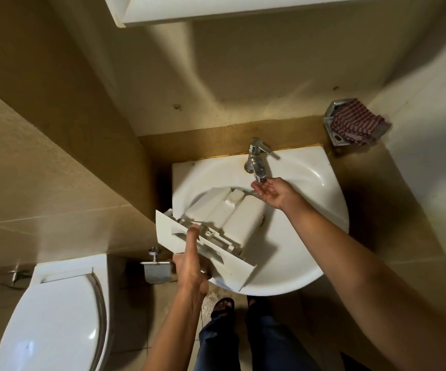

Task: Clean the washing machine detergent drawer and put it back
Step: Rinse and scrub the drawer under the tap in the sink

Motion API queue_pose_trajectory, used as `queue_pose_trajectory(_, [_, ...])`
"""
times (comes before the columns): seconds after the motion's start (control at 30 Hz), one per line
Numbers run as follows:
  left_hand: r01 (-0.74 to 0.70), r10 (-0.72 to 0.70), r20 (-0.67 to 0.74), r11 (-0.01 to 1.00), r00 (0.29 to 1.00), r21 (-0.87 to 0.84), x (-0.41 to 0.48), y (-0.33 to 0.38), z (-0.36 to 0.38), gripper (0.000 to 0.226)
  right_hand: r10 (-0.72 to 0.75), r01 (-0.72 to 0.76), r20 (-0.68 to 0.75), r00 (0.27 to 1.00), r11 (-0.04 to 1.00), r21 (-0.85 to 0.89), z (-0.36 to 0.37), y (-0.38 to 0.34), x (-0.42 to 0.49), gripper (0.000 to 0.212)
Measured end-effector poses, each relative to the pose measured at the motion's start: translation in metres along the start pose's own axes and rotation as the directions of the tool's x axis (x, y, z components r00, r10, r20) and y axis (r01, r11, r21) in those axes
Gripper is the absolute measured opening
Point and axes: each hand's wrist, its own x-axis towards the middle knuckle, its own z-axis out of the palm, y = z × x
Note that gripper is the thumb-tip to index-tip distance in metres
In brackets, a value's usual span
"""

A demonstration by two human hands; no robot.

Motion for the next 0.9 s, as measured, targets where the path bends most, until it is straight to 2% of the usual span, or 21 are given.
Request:
queue_pose_trajectory(0.27, [-0.098,0.098,0.009,0.995,0.995,-0.012,0.001,-0.005,-0.007,0.084,0.071,-0.071,-0.003,0.997,0.993,0.096,0.008,0.001,0.011,0.023])
queue_pose_trajectory(0.4, [-0.140,0.141,0.018,0.989,0.990,-0.040,-0.001,-0.007,-0.008,0.093,0.077,-0.078,0.013,0.997,0.989,0.125,0.008,0.005,0.010,0.026])
queue_pose_trajectory(0.73, [-0.122,0.123,0.025,0.991,0.992,-0.048,0.016,-0.003,-0.005,0.090,0.077,-0.082,0.046,0.996,0.989,0.126,-0.006,0.008,0.011,0.027])
queue_pose_trajectory(0.9, [-0.152,0.153,0.025,0.988,0.988,-0.039,0.024,-0.008,-0.004,0.071,0.111,-0.121,0.065,0.992,0.975,0.188,-0.023,0.003,0.008,0.019])
